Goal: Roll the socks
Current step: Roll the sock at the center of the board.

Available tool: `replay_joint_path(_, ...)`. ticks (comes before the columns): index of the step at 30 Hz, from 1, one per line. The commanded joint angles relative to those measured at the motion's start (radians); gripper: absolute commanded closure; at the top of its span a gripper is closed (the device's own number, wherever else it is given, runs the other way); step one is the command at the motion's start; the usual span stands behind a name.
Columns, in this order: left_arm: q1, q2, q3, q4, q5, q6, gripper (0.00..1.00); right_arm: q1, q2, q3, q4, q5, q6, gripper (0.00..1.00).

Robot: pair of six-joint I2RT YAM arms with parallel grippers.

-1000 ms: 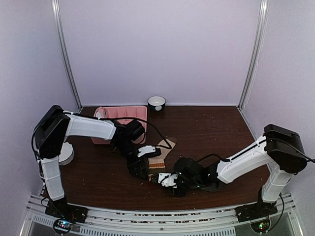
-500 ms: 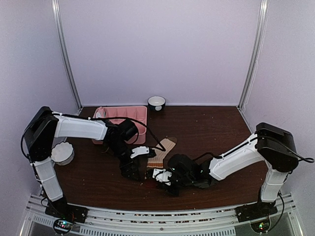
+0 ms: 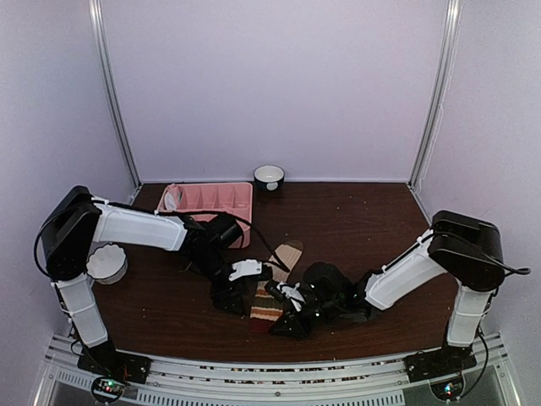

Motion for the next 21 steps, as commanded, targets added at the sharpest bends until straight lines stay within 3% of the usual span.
replay_joint_path(1, -0.081, -0.006, -0.007, 0.04, 0.031, 0.073, 0.23, -0.051, 0.05, -0.012, 0.109, -0.041, 0.271, 1.0)
replay_joint_path(10, -0.111, -0.087, -0.117, 0.182, -0.009, 0.056, 0.21, -0.112, 0.081, -0.118, 0.368, 0.009, 0.458, 1.0)
replay_joint_path(21, -0.142, -0.063, -0.103, 0.287, -0.153, 0.093, 0.27, -0.13, 0.12, -0.093, 0.396, -0.072, 0.606, 1.0)
